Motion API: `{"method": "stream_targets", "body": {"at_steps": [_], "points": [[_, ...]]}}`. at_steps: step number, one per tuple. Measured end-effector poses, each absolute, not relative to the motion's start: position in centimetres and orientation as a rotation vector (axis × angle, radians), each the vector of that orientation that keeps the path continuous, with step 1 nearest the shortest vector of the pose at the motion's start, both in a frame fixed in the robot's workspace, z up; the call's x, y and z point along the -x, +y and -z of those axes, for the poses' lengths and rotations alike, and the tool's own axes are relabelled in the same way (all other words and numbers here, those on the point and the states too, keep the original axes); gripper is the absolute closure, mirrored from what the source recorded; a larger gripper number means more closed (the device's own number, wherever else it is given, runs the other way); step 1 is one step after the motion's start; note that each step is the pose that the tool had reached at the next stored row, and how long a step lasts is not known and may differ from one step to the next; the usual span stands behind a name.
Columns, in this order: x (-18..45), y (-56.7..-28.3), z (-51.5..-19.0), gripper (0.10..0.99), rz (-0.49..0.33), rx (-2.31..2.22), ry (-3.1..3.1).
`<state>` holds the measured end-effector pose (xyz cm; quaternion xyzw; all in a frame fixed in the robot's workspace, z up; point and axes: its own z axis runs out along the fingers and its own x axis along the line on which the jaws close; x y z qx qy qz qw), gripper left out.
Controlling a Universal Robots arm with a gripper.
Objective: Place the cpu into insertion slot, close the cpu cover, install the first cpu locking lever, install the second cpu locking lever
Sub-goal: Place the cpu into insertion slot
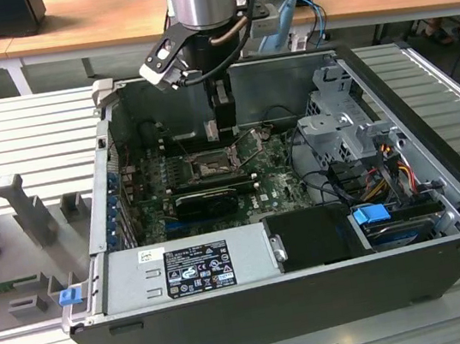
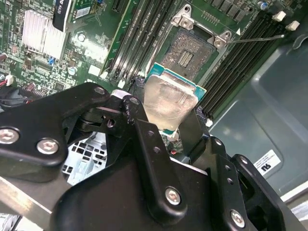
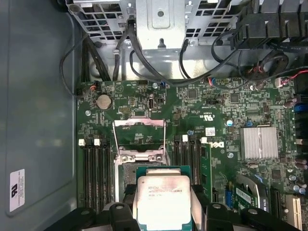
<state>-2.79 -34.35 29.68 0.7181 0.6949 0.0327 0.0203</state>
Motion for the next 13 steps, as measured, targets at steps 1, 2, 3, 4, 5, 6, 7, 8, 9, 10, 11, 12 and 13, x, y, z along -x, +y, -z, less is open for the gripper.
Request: {"method": "stream_targets", "body": {"at_steps": [1,2,3,4,5,6,7,8,9,10,11,12,13], "points": [[2.8,-34.3,-29.5,0.557,-0.101,-2.227,2.155],[2.8,-34.3,-29.4,0.557,-0.102,-2.227,2.155],[2.8,-34.3,-29.3,0.557,-0.102,-2.227,2.155],[2.8,-34.3,-29.0,0.557,-0.102,-2.227,2.155],[2.8,-34.3,-28.6,0.557,-0.102,-2.227,2.155],[2.8,-34.3,-28.2,0.557,-0.102,-2.227,2.155],[2.8,-34.3,-27.9,0.557,-0.101,-2.227,2.155],[2.8,-34.3,-27.8,0.557,-0.102,-2.227,2.155],[2.8,-34.3,-27.7,0.557,-0.101,-2.227,2.155],[2.8,-34.3,-27.7,0.557,-0.101,-2.227,2.155],[2.8,-34.3,-27.7,0.557,-0.100,-2.229,2.153],[2.9,-34.3,-27.6,0.557,-0.100,-2.241,2.139],[2.9,-34.3,-27.5,0.557,-0.100,-2.251,2.128]]}}
